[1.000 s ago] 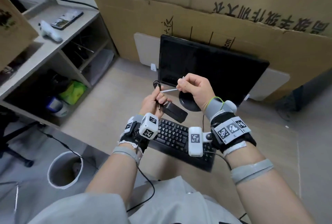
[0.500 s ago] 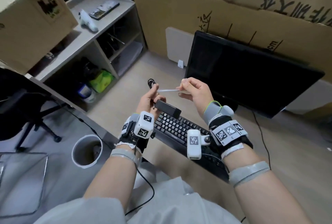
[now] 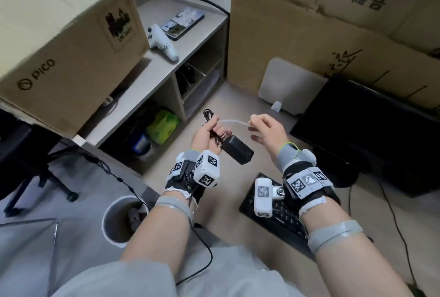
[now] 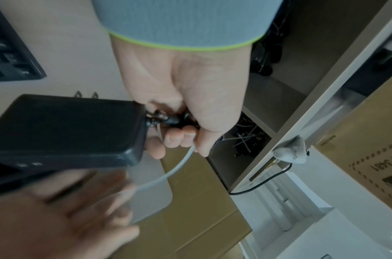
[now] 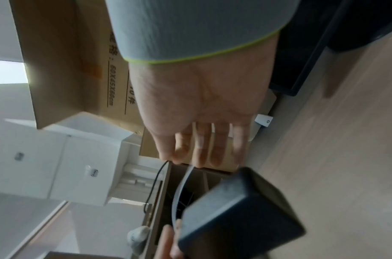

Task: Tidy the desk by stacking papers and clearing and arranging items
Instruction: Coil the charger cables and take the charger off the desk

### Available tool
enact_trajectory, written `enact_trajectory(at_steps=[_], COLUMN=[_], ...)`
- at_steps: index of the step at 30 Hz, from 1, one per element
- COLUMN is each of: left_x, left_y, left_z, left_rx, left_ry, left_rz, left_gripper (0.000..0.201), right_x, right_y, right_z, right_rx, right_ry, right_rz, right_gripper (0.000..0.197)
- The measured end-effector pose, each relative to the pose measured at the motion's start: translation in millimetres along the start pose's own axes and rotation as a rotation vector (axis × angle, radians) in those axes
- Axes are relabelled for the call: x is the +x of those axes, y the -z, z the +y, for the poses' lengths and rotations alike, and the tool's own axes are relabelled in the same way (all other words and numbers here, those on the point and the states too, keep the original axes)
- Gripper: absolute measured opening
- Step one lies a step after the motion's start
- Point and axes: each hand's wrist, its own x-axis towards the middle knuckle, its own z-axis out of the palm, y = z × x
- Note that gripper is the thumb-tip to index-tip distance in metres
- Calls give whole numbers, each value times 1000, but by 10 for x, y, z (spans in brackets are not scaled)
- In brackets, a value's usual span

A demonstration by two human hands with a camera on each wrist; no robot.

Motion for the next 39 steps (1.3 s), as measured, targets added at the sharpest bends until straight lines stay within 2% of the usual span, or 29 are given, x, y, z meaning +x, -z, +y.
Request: enact_trajectory(at_steps=[3,8,10,12,17,23,26,28,32,34,39], left_x=[171,330,333,376,450,588,780,1006,1346,1465,1783], left_y=[-53,-142,-169,-248,-216,-170,-190,-216,-194,-162,-124], left_z=[260,473,518,549,655,707,760,808,875,883,946], left_rx=[-65,-59,-73,-98,-136,-91,-62,-19,59,133,163], left_ry=[19,-1,-5,-25,-82,-123,-118,-74,7,30,94], left_rz=[25,24,6,11,66,137,133,109,120,152,164], left_gripper=[28,23,15,10,12,14,16,20,31,30,21], right_x=[108,163,220,353,532,641,823,1018,1269,1355,1690], right_y=[-238,-357,-362,-319,-327,-461,-481,-503,-522,-524,-605], right_z=[89,49,72,89,151,185,128,98,121,135,158], right_rx=[-112,-46,45,151,319,241,201,242,362,361,320], right_ry=[-178,-409,-479,-504,-520,-588,-597,-593,-558,-503,-534], right_rz=[-58,-259,-266,-270,-506,-619,-594,-523,-320,-243,-243], right_gripper=[17,37,47,50,51,54,57,52,19,25,30])
